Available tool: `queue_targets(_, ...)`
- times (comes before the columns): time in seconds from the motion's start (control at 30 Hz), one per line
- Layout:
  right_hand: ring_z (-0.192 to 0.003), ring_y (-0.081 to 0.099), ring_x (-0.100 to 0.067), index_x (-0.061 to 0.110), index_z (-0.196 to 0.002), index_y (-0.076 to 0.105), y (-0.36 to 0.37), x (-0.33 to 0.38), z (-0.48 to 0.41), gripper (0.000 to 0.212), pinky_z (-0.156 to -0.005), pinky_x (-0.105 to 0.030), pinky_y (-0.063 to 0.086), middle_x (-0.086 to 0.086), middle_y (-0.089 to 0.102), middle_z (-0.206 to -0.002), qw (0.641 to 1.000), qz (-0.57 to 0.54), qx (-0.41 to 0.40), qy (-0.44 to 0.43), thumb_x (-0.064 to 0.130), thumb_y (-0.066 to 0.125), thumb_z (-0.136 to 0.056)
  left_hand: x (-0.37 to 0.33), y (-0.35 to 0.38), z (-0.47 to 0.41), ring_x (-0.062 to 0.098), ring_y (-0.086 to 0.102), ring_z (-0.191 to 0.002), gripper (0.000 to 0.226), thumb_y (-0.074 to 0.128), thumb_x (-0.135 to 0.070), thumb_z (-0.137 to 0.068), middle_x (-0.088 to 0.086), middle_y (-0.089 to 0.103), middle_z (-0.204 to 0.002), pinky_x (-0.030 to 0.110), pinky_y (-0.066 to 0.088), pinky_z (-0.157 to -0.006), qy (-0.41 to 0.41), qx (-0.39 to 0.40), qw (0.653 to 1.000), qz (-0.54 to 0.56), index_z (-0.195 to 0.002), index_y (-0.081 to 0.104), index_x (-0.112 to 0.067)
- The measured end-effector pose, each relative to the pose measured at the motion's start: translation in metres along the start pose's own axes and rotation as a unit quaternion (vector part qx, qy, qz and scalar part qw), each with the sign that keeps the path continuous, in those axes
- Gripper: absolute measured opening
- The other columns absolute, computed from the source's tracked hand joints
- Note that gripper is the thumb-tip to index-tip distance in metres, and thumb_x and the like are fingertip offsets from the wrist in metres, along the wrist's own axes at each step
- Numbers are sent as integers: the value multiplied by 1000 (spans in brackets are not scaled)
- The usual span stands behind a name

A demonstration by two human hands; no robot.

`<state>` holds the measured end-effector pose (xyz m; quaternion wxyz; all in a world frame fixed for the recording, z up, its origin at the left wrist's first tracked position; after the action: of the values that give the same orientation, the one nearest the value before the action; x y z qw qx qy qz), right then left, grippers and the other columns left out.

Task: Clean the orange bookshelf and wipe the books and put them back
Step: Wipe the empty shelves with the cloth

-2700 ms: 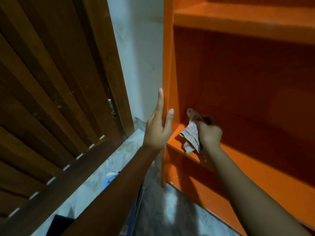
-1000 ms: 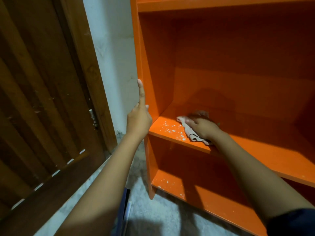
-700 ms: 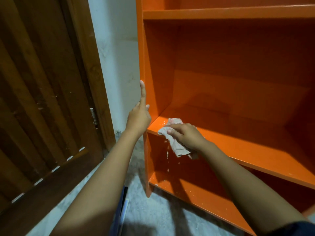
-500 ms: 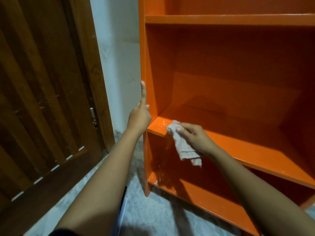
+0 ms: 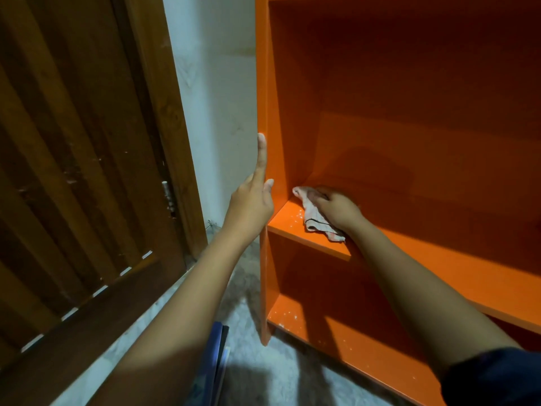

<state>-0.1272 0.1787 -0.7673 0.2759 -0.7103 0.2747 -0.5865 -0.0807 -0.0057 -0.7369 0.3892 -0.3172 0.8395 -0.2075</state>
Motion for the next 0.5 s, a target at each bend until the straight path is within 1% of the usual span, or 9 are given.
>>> queue_targets(0.03, -109, 56, -23, 19, -131, 53, 5, 3, -4, 40, -83, -29, 38, -7, 59, -129, 1000, -4, 9, -13, 40, 42, -99, 1, 1, 0, 27, 62, -88, 72, 32, -25, -102, 16, 56, -127, 39, 54, -79, 5, -2, 1000, 1, -126, -31, -49)
queue_targets(0.1, -112, 55, -20, 20, -126, 58, 12, 7, -9, 36, -84, -28, 38, -4, 60, -128, 999, -6, 23, -36, 39, 47, -97, 3, 3, 0, 31, 62, -95, 72, 32, -25, -102, 17, 52, -133, 44, 53, -85, 13, 1, 1000, 8, -126, -31, -51)
queue_targets(0.17, -102, 57, -16, 23, -115, 65, 16, 10, -10, 27, -79, -28, 38, 0, 65, -113, 997, -13, 32, -63, 35, 50, -96, 4, 3, 0, 31, 63, -96, 73, 31, -27, -102, 18, 51, -134, 46, 54, -86, 14, 13, 1000, 22, -124, -32, -54)
queue_targets(0.23, -95, 57, -14, 24, -106, 68, 17, 14, -6, 20, -75, -28, 37, 6, 63, -98, 995, -14, 32, -90, 31, 53, -95, 4, 2, -1, 30, 63, -96, 72, 31, -27, -102, 19, 50, -136, 44, 54, -87, 8, 26, 999, 32, -123, -32, -54)
queue_targets(0.3, -94, 56, -13, 23, -102, 70, 18, 17, 1, 17, -76, -29, 37, 7, 63, -96, 993, 12, 17, -113, 29, 58, -92, 2, 0, -1, 24, 62, -82, 71, 31, -26, -102, 23, 53, -130, 38, 54, -79, 2, 37, 999, 37, -124, -31, -54)
queue_targets(0.37, -101, 56, -15, 23, -101, 71, 21, 20, 9, 18, -81, -31, 40, 2, 67, -105, 991, 36, 14, -132, 30, 60, -90, 0, -1, 0, 17, 56, -66, 72, 31, -25, -102, 24, 59, -117, 29, 49, -66, -5, 45, 998, 40, -123, -31, -54)
queue_targets(0.4, -100, 57, -17, 22, -101, 71, 23, 23, 15, 18, -82, -32, 41, 0, 68, -107, 989, 35, 23, -140, 31, 60, -89, -1, -1, 0, 18, 54, -62, 72, 31, -25, -102, 25, 61, -109, 26, 45, -61, -13, 49, 998, 38, -124, -31, -54)
queue_targets(0.47, -92, 59, -19, 20, -97, 71, 26, 30, 32, 21, -77, -34, 43, -2, 69, -99, 984, 31, 49, -169, 34, 59, -88, -5, -2, 2, 20, 53, -59, 73, 32, -23, -102, 28, 60, -100, 22, 41, -56, -35, 53, 998, 30, -126, -30, -51)
queue_targets(0.5, -87, 59, -19, 19, -92, 70, 26, 34, 40, 22, -75, -34, 43, -1, 69, -93, 980, 32, 62, -185, 36, 58, -87, -7, -2, 3, 17, 49, -55, 73, 32, -22, -102, 29, 60, -97, 20, 38, -53, -46, 53, 997, 24, -128, -30, -50)
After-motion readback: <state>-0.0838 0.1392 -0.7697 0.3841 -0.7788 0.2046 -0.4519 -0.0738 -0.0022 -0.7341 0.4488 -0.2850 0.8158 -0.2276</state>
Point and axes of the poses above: each hand's wrist, its own z-axis away from the middle knuckle, its own y-axis out of the palm, x = y × z, the point moved 2 cm from there along -z, towards the middle knuckle
